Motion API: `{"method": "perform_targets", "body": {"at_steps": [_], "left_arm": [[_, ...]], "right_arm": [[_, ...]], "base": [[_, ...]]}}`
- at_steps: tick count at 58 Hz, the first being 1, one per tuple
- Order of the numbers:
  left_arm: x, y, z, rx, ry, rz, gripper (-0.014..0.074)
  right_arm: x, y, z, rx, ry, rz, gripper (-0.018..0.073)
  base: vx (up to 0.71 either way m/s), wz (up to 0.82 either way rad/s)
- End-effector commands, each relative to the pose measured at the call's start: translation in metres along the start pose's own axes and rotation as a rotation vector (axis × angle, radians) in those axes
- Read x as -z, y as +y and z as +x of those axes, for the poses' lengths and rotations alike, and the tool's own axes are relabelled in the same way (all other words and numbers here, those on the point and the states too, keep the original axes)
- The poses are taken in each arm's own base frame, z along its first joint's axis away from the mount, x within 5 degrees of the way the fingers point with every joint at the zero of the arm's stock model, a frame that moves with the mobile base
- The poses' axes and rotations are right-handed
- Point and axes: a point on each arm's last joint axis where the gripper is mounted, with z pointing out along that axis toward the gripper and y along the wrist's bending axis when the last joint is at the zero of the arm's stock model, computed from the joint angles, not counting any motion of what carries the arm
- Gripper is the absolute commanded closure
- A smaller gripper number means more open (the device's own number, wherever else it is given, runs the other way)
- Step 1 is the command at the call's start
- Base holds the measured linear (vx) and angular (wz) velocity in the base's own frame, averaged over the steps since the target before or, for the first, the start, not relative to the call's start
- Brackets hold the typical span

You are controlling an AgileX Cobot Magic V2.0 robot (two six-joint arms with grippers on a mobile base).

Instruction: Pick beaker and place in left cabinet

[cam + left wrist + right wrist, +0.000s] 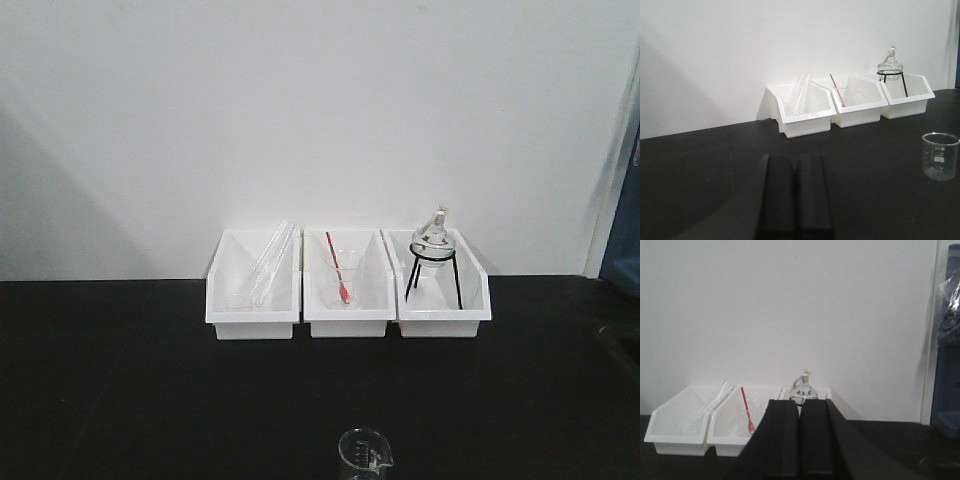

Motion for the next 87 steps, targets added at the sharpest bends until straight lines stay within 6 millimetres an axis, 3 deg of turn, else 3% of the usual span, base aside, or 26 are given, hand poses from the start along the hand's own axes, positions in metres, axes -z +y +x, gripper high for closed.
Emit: {"method": "perform_targets", "body": {"at_steps": [1,11,20,26,47,65,72,87], "left_arm": [[0.001,0.000,-0.003,0.012,-0.085,-0.004,0.0596],[0.001,0.000,-0.003,0.012,-0.085,-0.004,0.0596],[0.001,0.000,-0.003,0.012,-0.085,-0.004,0.0596],[0.001,0.000,-0.003,0.012,-0.085,-0.004,0.0596],[0.001,0.000,-0.003,0.012,-0.085,-0.004,0.0596],[0.001,0.000,-0.003,0.012,-0.085,-0.004,0.0596],[0.001,0.000,-0.003,0.012,-0.085,-0.004,0.0596],[0.001,0.000,-0.003,0.012,-0.085,-0.004,0.0596]], "right_arm": [[-0.033,-0.002,-0.019,0.019,-0.048,0.005,0.0565],[-0.066,-0.002,-0.015,0.017,0.007,0.002,0.0557],[-0.073,-0.002,-0.009,0.004,0.022,0.001,0.0503],[-0.073,-0.002,-0.007,0.004,0.027,0.001,0.0420],[-0.073,-0.003,-0.009,-0.013,0.011,0.007,-0.0169],[-0.075,-0.002,-0.005,0.001,-0.004,0.003,-0.0132],[-0.074,0.004,0.023,0.076,-0.021,-0.043,-0.0092],[-0.050,0.027,0.128,0.036,0.016,-0.252,-0.0021]], "base": [[0.00,0.00],[0.00,0.00],[0.00,0.00],[0.00,0.00],[0.00,0.00],[0.00,0.00],[0.00,0.00],[0.00,0.00]]}}
